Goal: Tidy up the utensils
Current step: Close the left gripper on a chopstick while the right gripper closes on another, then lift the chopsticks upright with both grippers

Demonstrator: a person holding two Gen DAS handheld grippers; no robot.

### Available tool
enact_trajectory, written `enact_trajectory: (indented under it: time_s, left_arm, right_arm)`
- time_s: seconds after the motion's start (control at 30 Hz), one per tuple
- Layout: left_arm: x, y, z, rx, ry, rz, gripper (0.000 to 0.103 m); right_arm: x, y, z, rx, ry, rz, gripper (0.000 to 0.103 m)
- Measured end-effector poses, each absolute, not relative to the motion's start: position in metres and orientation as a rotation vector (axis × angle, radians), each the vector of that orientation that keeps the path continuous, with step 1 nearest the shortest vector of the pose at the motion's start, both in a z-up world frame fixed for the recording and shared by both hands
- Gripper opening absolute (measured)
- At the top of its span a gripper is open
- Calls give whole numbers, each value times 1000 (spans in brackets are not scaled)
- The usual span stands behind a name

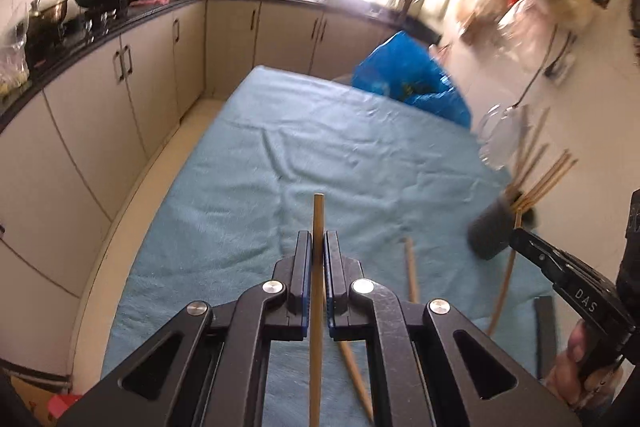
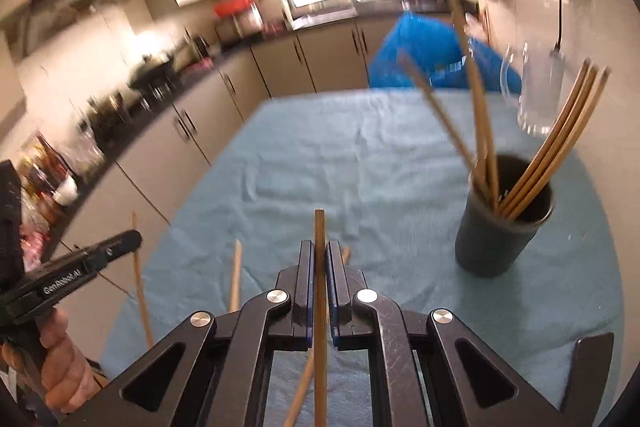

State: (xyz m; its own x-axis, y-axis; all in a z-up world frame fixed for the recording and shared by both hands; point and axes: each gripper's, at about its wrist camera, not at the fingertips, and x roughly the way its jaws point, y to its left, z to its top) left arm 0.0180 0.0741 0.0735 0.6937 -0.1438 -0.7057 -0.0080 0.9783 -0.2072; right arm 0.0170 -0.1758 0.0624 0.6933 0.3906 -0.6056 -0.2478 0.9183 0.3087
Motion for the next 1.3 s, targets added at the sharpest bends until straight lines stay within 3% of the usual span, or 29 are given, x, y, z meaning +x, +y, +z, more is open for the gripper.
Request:
enact_trajectory:
  time_s: [0.3, 0.9, 1.1, 1.2, 1.3]
  left_arm:
    - [-14, 52, 102, -160, 712, -89, 5]
    - [-44, 41, 106, -109, 644, -64, 0]
    - [-3, 63, 79, -199, 816, -29, 1]
    - [40, 78, 40, -257, 976, -32, 16]
    - [75, 88, 5, -282, 1079, 12, 17]
  right_arm:
    - [-34, -183, 91, 212, 522, 369, 6]
    - [-57, -198, 96, 196, 478, 382, 6]
    - [-54, -203, 92, 220, 495, 376, 6]
    - [-55, -203, 94, 221, 490, 379, 6]
    - [-56, -202, 94, 221, 489, 381, 6]
